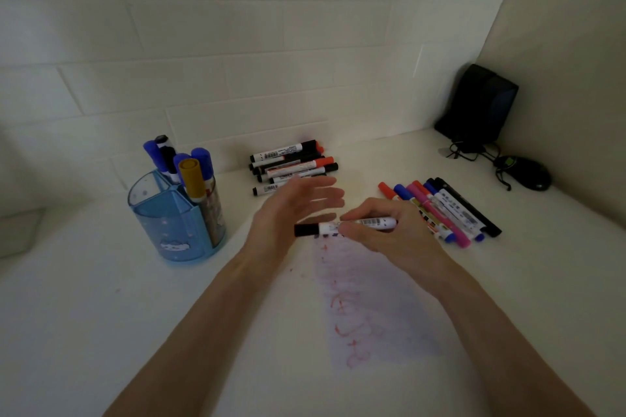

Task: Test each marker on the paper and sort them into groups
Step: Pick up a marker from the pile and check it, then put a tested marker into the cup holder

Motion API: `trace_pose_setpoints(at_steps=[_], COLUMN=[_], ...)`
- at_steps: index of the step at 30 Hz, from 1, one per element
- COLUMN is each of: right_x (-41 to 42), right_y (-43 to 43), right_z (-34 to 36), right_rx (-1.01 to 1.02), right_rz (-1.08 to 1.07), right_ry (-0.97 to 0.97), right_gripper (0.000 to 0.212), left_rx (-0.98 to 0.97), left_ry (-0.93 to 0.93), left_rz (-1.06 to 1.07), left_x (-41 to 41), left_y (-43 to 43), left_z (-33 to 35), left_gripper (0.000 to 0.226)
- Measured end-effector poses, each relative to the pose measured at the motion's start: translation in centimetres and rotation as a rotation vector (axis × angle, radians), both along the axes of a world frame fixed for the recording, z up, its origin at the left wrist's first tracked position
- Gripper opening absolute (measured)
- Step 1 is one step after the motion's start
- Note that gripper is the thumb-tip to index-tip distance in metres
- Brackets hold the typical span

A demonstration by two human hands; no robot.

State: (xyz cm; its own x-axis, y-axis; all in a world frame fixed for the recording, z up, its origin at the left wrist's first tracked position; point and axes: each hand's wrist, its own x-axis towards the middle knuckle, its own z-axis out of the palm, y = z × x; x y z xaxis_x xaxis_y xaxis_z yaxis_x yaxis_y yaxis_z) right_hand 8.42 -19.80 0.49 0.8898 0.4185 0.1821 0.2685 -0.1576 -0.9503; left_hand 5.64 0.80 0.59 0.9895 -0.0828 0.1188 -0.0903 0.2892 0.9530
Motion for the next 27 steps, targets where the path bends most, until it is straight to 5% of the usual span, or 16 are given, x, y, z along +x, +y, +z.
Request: trace_pose_setpoints(at_steps=[3,11,15,21,27], right_x=[-0.5,-0.6,0.7,3.6,3.1], right_y=[0.9,1.8,-0.6,-5.5,-4.3], right_z=[-0.2,-1.4,-0.3,0.0,-1.9], right_rx=[0.007,0.037,-0.182,-0.320,-0.706], right_rz=[0.082,0.141,0.163,-0.409,-0.603], right_ry=[-0.016,-0.017,-0.052,-0.275,-0.351], right_gripper=[0.012,0.009,0.010,0.008,0.014], left_rx=[0.127,0.405,0.482,0.556,0.843], left_ry=[-0.080,-0.347,-0.338,-0.309,-0.204], left_rz=[0.109,0.131,0.185,0.422,0.592], left_x=[0.0,-0.8,-0.4,0.1,0.9], left_y=[-0.4,-0.7,-1.6,-0.2,0.7], left_z=[-0.3,-1.9,-1.8,-2.1,-2.8], left_gripper=[0.060,0.016,0.033,0.029,0.029])
